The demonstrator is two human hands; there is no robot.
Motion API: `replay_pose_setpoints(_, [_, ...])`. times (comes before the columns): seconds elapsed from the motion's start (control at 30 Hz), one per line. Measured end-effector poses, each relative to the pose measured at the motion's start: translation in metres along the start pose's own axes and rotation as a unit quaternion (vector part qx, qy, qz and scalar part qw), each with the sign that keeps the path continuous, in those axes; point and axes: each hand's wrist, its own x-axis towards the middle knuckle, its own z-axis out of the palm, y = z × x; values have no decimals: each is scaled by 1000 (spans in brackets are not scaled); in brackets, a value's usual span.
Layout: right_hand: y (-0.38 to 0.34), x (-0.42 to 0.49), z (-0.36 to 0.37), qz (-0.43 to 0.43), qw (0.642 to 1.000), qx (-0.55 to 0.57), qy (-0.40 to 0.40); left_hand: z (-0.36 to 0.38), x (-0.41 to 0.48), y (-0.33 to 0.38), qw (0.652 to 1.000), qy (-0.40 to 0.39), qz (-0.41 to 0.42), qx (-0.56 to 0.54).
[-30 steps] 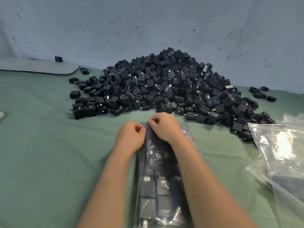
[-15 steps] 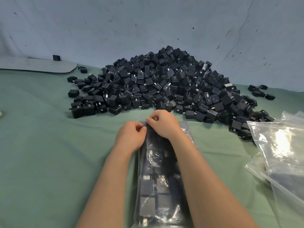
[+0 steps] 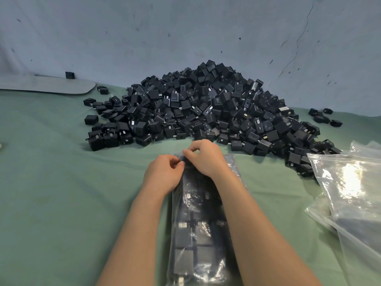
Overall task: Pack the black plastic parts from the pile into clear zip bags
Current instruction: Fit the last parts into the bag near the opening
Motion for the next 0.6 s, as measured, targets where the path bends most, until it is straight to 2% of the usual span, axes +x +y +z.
replay_pose_setpoints(0.07, [5,-7,-11,6,996,67,59,0,-1,1,1000,8,2,1])
replay_pose_setpoints(0.17, [22,-25,-34,72,976,151,142,2,-4,7,999,13,-9,-42])
replay_pose_setpoints(0.23, [34,-41,-41,106,969,175,138,2,-6,14,992,10,-34,-123])
replay_pose_setpoints(0.33, [44,-60,-39,128,965,203,104,4,-14,27,964,-39,-67,-255])
replay_pose_setpoints(0.47, [44,-64,-32,143,958,225,106,8,-22,33,937,-110,-90,-320])
replay_pose_setpoints(0.6, [39,-67,-26,135,963,207,106,10,-19,31,926,-110,-91,-349])
